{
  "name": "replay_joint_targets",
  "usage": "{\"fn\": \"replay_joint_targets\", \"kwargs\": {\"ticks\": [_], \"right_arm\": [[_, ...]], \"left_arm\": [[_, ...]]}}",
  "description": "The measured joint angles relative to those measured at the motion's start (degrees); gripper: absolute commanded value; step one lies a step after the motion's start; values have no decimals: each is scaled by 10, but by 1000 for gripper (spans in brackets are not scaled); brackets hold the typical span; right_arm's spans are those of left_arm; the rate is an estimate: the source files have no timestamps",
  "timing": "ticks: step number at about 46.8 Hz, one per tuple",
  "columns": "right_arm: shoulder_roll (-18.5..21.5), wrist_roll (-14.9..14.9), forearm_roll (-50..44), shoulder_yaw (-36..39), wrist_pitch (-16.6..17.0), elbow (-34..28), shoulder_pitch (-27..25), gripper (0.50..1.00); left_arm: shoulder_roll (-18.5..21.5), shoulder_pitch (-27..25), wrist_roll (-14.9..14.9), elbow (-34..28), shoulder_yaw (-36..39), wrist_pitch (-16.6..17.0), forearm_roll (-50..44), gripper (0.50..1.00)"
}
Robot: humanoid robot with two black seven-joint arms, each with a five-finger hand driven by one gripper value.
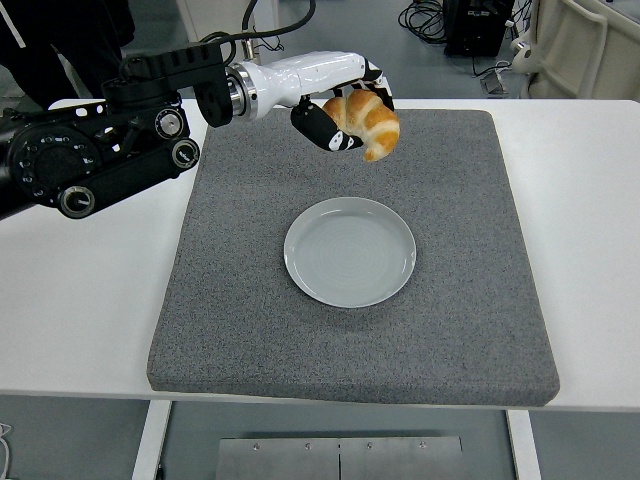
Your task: Place the bread on the plate
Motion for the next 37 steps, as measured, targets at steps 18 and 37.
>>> {"fn": "replay_joint_targets", "kwargs": {"ticks": [18, 37], "right_arm": [[0, 0, 0, 0, 0, 0, 0, 1000], [0, 0, 0, 0, 0, 0, 0, 1000]], "left_arm": [[-7, 26, -1, -13, 2, 0, 21, 500], [-7, 67, 0, -17, 15, 4, 40, 500]]}}
